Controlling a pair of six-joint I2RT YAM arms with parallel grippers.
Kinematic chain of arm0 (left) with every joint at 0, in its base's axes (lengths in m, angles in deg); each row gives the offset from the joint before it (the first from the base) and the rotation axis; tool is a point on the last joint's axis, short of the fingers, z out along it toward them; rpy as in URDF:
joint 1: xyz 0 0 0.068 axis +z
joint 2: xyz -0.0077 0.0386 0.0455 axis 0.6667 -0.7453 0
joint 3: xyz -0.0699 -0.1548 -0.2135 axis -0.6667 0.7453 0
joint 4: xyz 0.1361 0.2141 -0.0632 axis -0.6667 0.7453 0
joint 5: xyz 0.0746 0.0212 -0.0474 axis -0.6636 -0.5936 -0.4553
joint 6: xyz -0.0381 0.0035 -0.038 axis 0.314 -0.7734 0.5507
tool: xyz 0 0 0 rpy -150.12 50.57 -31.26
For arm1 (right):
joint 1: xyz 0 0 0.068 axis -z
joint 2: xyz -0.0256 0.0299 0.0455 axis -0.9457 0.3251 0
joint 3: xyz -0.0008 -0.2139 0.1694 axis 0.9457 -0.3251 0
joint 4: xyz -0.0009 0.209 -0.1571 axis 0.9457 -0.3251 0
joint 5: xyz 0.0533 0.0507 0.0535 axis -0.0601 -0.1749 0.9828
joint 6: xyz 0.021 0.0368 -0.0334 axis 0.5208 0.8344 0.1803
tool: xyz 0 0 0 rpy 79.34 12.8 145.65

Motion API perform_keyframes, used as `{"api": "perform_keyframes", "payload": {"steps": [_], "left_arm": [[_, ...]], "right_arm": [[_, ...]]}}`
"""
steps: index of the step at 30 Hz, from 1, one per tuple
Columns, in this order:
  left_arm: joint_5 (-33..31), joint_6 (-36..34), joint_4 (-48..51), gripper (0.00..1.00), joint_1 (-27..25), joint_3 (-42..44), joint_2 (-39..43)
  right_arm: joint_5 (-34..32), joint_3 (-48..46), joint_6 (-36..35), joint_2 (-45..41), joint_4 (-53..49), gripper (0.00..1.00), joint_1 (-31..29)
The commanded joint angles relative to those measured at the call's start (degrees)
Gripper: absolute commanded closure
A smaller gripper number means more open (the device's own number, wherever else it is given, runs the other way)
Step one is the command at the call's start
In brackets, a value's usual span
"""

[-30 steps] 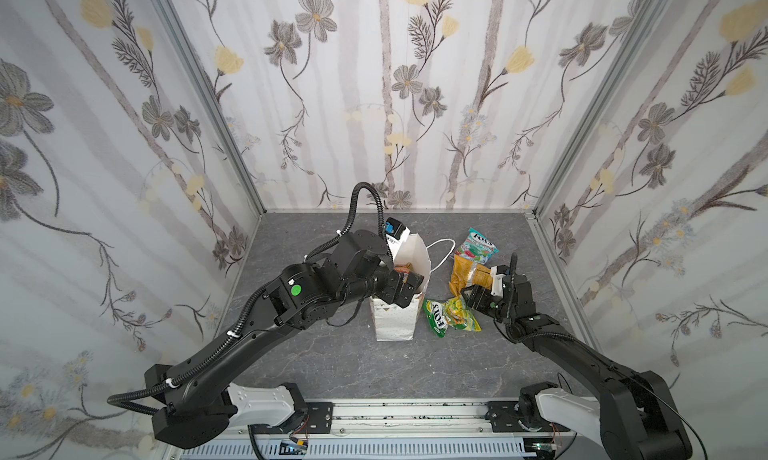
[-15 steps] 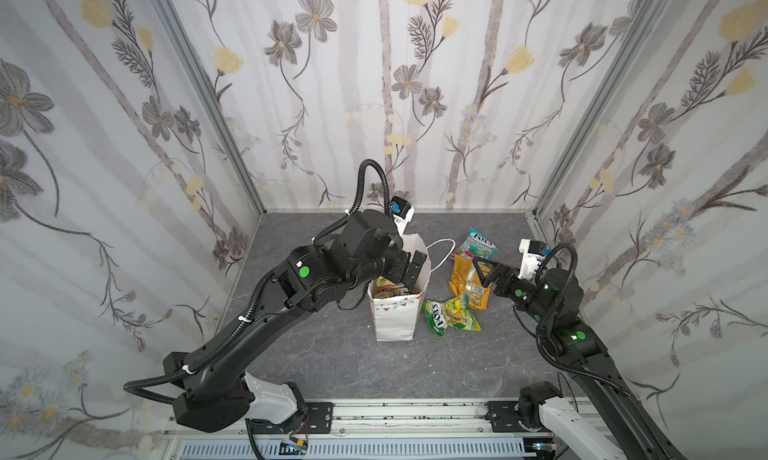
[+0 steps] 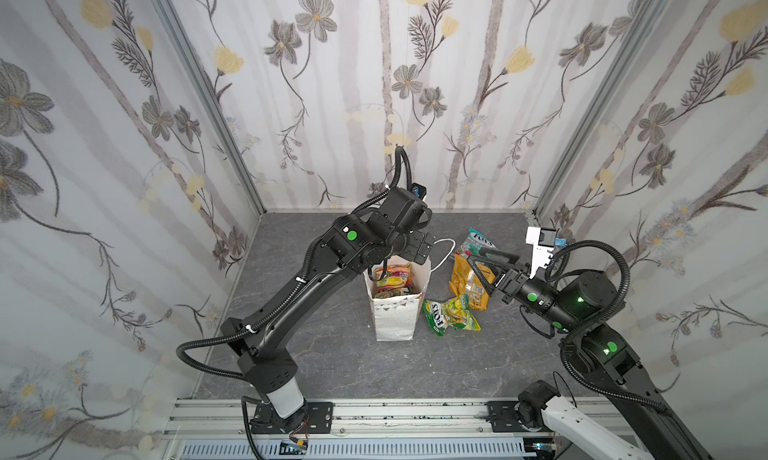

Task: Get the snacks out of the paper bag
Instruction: 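Move the left gripper over the bag while the right gripper returns toward the bag, then lower the left gripper into the bag toward the orange Lemon & Blackcurrant pack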

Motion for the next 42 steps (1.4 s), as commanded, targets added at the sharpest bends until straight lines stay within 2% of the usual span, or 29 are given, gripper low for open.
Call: {"api": "perform_keyframes", "payload": {"steps": [1, 9, 17, 26, 42], "left_arm": [[-0.82, 0.99, 3.96, 0.00, 0.58, -0.77, -2.06], [1.41, 2.69, 4.44, 0.02, 2.05, 3.37, -4.71], [5.22, 4.34, 2.09, 0.05, 3.41, 10.66, -4.45], [10.25, 4.80, -1.22, 0.07, 4.36, 17.72, -3.68], [13.76, 6.24, -5.56, 0.07, 5.10, 27.01, -3.91]], "right_arm": [[-1.38, 1.91, -0.81, 1.21, -0.56, 0.01, -2.82], [-2.12, 3.35, -0.34, 2.91, -1.13, 0.01, -8.37], [-4.26, 4.63, -1.61, 3.50, -4.90, 0.01, -9.32], [-11.26, 10.28, -5.24, 7.58, -16.12, 0.01, -11.03], [-12.87, 10.75, -5.93, 8.97, -17.00, 0.01, -12.53]]}}
